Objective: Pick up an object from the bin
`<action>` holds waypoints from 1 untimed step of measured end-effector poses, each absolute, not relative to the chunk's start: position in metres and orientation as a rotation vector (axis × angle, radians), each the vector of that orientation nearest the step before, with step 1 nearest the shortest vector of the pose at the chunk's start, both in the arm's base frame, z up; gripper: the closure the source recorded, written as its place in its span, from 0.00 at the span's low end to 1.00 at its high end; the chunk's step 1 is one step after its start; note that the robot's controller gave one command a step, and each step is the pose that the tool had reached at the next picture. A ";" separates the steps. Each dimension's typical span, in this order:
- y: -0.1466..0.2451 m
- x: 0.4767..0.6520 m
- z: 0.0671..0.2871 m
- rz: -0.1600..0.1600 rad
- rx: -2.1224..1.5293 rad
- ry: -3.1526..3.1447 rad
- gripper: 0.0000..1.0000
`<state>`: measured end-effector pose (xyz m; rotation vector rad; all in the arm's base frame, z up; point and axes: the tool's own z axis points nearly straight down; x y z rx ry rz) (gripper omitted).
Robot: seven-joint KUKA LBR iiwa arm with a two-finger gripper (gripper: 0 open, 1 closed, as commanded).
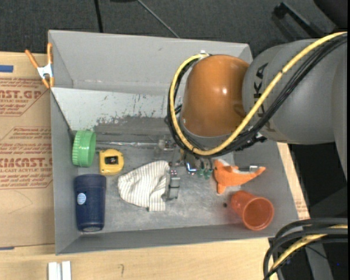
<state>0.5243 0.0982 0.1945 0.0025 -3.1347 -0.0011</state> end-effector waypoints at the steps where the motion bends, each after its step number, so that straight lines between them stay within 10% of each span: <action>1: 0.098 0.526 0.199 -0.003 0.001 -3.143 0.00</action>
Offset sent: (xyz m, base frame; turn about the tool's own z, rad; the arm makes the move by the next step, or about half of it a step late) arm 0.0262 0.0019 -0.1245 -0.4044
